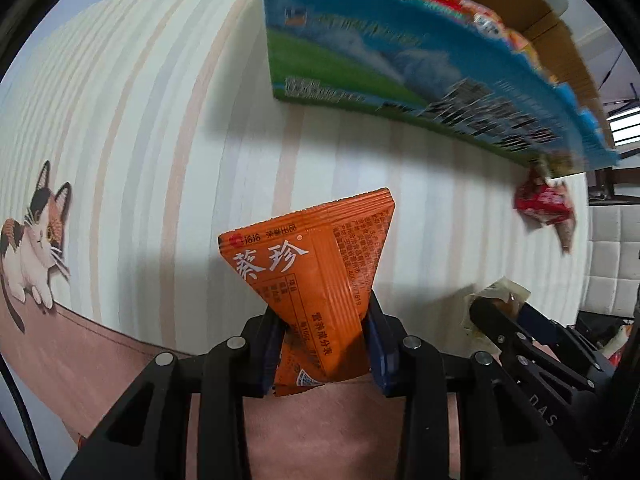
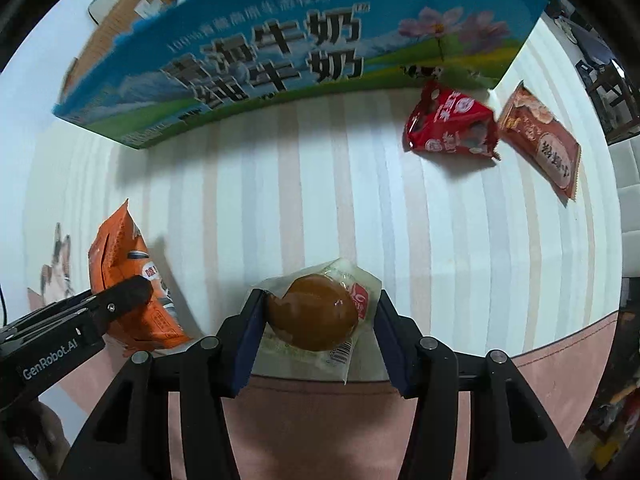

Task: Organize snacks
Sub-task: 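Lift both held packs and carry them over the cardboard box, then open both tools to drop the packs into the box, then raise both open tools away from the box, then lower both tools toward the red sachet and brown packet beside the box, then grasp the red sachet with left tool while right tool grasps brown packet, then lift both held packets and carry them over the cardboard box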

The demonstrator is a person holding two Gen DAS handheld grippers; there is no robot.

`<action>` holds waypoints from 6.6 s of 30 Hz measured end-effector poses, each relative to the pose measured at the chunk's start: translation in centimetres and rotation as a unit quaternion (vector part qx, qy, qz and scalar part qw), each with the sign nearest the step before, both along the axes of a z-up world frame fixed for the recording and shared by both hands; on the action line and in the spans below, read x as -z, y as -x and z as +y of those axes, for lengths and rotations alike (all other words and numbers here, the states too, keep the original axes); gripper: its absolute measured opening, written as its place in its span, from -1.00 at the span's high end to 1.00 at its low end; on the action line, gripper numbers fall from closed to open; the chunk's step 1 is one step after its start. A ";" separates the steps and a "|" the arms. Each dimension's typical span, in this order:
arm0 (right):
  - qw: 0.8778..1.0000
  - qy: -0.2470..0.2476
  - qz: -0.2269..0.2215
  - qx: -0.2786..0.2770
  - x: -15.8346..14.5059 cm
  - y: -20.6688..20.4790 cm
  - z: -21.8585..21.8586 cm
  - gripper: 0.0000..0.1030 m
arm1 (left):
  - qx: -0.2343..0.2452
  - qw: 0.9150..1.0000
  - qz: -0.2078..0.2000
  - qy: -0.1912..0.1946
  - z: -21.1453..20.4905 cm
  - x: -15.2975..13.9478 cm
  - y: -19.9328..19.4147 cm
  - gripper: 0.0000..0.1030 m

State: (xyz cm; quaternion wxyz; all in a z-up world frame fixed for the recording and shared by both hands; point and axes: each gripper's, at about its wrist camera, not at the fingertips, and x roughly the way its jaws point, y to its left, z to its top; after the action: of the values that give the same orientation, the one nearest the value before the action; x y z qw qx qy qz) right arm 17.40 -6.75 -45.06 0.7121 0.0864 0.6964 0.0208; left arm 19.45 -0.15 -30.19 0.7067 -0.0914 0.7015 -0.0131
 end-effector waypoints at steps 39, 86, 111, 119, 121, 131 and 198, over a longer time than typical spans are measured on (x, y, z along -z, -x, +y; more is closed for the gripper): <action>0.994 -0.071 -0.062 0.062 -11.9 -24.6 -8.6 -0.09 | 0.097 0.995 -0.013 0.036 -4.5 -6.8 -30.0 0.31; 0.994 0.044 -0.096 -0.026 -18.4 -14.9 -7.6 -0.82 | 0.067 0.981 -0.174 -0.046 -2.5 -15.5 -14.5 -0.75; 0.991 -0.004 -0.123 0.053 -20.0 -5.4 -15.4 -0.82 | 0.040 0.969 -0.241 -0.024 -6.0 -16.9 -6.1 -0.75; 0.997 -0.025 -0.040 0.057 -10.5 -7.0 -20.8 -0.82 | 0.045 0.989 -0.142 0.005 -11.1 -7.9 -8.2 -0.75; 1.000 -0.016 -0.018 0.020 -7.9 -8.1 -20.9 -0.82 | 0.047 0.992 -0.120 -0.001 -12.1 -5.8 -8.5 -0.75; 0.985 0.051 0.047 -0.155 0.9 -11.3 -18.7 -0.82 | 0.040 0.997 -0.061 -0.010 -14.2 0.2 -7.8 -0.75; 0.998 0.018 0.061 -0.012 -0.8 -4.4 -17.0 -0.03 | 0.053 0.998 0.022 0.034 -15.9 2.8 -4.0 0.23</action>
State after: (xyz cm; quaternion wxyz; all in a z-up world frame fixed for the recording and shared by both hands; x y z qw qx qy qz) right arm 21.83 -23.71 -44.22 0.6697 0.0664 0.7396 0.0112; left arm 23.50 -16.08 -33.03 0.6859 -0.0783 0.7198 -0.0729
